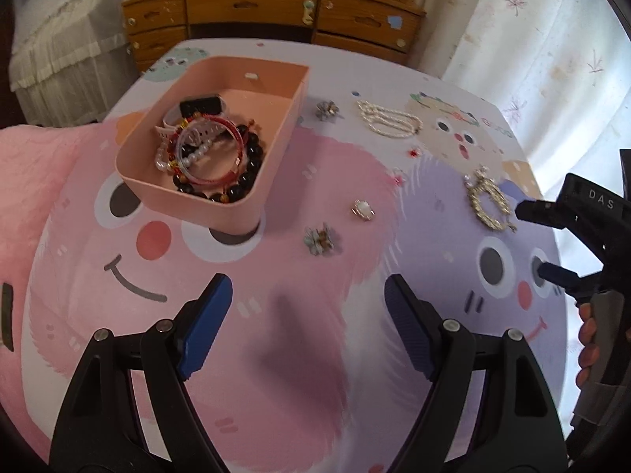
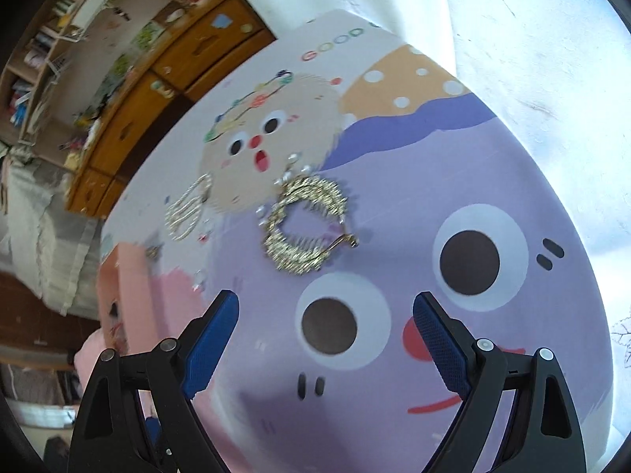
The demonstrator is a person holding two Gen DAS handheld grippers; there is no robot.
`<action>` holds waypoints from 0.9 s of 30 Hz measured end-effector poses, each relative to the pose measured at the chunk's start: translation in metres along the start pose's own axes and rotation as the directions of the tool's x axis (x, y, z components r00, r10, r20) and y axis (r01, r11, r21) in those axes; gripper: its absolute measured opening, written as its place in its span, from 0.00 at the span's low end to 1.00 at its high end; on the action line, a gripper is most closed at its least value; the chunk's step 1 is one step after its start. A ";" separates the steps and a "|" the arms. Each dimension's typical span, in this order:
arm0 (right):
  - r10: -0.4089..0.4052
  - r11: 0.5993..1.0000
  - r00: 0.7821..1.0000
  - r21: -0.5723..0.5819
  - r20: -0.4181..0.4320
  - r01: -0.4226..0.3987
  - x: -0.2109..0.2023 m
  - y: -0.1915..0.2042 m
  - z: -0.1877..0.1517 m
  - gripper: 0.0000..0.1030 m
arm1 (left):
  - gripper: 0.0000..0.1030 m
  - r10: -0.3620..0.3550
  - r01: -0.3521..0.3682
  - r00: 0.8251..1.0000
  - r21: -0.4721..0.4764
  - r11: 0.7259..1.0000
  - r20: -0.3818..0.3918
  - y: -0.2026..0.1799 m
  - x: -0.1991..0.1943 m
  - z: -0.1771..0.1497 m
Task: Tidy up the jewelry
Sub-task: 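Grasp the gold hair comb with the right tool while the left tool grasps the blue flower brooch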
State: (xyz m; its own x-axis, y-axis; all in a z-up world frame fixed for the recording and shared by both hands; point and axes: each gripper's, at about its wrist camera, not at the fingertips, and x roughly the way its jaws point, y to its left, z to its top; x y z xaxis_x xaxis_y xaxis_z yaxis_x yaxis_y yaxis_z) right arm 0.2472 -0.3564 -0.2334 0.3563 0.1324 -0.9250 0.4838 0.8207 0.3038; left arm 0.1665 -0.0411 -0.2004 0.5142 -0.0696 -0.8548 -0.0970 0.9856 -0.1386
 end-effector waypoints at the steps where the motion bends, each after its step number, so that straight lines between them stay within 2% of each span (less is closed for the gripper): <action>1: -0.008 1.000 1.000 0.008 0.005 0.008 0.004 0.001 0.002 0.88 | 0.75 0.013 -0.013 1.000 -0.005 1.000 0.013 -0.001 0.003 0.001; 4: -0.007 1.000 1.000 0.026 0.019 0.007 0.015 0.007 0.007 0.88 | 0.74 0.037 -0.036 0.999 -0.015 0.999 0.023 -0.003 0.014 0.007; 6: -0.001 0.999 1.000 0.033 0.031 0.000 0.020 0.013 0.009 0.88 | 0.69 0.054 -0.053 0.998 -0.019 0.998 0.021 -0.006 0.021 0.008; 10: -0.054 0.998 0.997 0.029 0.049 0.053 0.027 0.030 0.013 0.88 | 0.65 0.067 -0.067 0.998 -0.037 0.997 0.009 -0.009 0.033 0.008; 15: -0.066 0.995 0.996 0.076 0.059 0.061 0.035 0.039 0.022 0.82 | 0.58 0.074 -0.074 0.997 -0.049 0.996 -0.003 -0.011 0.043 0.008; 17: -0.069 0.993 0.996 0.098 0.052 0.064 0.039 0.039 0.026 0.82 | 0.49 0.072 -0.072 0.997 -0.051 0.996 -0.009 -0.012 0.047 0.010; 23: -0.135 0.987 0.989 0.094 0.057 0.129 0.046 0.047 0.035 0.78 | 0.48 0.066 -0.067 0.998 -0.080 0.995 -0.010 -0.015 0.054 0.014; 27: -0.163 0.983 0.985 0.093 0.058 0.157 0.048 0.049 0.038 0.78 | 0.45 0.094 -0.094 0.996 -0.074 0.993 -0.007 -0.018 0.059 0.018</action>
State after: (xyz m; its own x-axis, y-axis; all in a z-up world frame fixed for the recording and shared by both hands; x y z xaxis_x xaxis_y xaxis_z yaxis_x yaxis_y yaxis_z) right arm 0.3184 -0.3308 -0.2545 0.3189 -0.0356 -0.9471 0.6063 0.7758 0.1750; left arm 0.2136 -0.0605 -0.2395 0.4968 0.0218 -0.8676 -0.2077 0.9736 -0.0945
